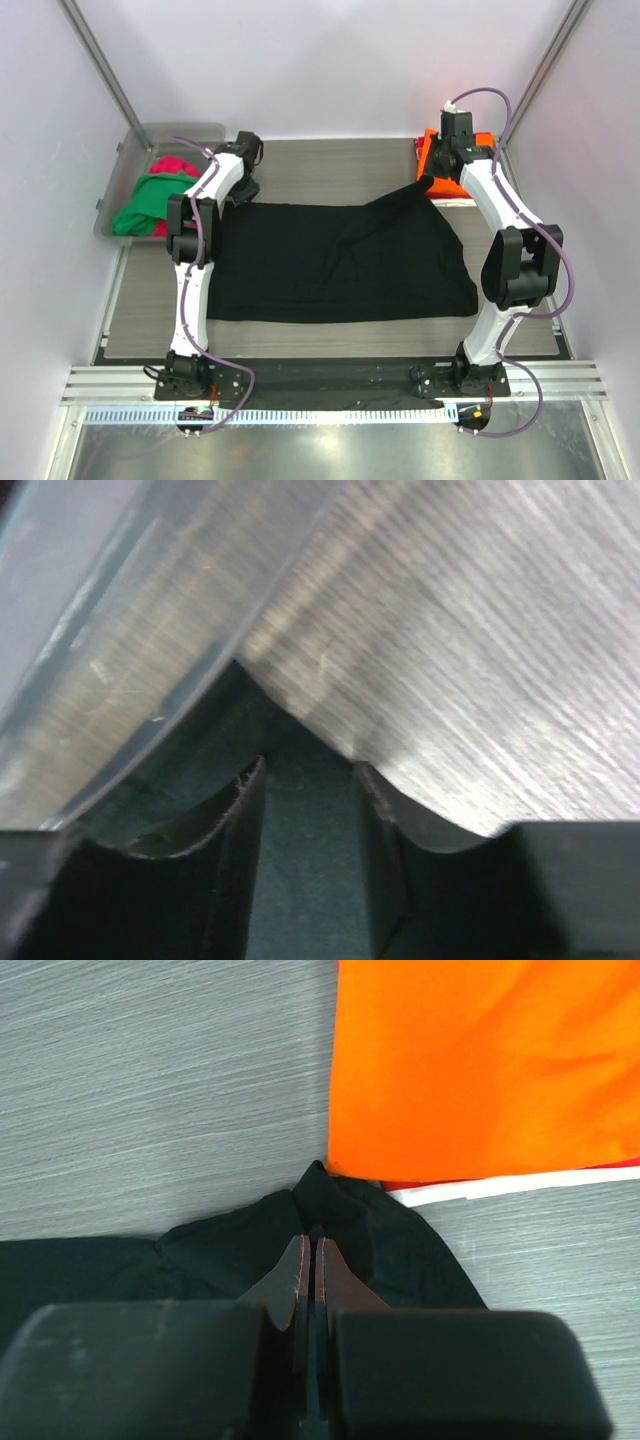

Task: Fold and stack the t-shirts
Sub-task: Fold the tshirt

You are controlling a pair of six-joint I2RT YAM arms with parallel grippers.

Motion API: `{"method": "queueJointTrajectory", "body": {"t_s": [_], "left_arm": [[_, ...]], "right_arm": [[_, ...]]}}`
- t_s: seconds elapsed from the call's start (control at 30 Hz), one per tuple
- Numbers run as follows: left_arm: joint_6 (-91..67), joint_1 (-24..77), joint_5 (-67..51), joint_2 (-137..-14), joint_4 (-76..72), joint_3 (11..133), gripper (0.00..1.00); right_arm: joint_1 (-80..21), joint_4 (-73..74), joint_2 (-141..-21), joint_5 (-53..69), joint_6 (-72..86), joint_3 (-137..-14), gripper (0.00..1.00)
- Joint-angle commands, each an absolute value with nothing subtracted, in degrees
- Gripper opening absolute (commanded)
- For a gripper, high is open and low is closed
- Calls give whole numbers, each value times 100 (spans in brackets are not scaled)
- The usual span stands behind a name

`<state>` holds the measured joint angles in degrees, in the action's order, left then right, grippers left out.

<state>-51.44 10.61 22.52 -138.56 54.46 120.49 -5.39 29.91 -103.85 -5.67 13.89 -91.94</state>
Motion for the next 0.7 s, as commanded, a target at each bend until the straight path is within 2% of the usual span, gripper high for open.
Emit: {"method": "queueJointTrajectory", "body": {"t_s": [0.0, 0.23, 0.33, 0.67], "left_arm": [[-5317, 1020, 2206, -14089, 5177, 11839, 38], [-5353, 1028, 2109, -14001, 5229, 11883, 19], [-5361, 1028, 2048, -13975, 5317, 11918, 5], [-5388, 1107, 2091, -13141, 5598, 11497, 0]], "right_arm": [[-527, 2760, -10072, -449, 1450, -9185, 1], [-545, 2742, -10143, -176, 1529, -9272, 1], [-562, 2742, -10099, -158, 1556, -9299, 1], [-607, 2909, -9678, 210, 1626, -9282, 1]]}}
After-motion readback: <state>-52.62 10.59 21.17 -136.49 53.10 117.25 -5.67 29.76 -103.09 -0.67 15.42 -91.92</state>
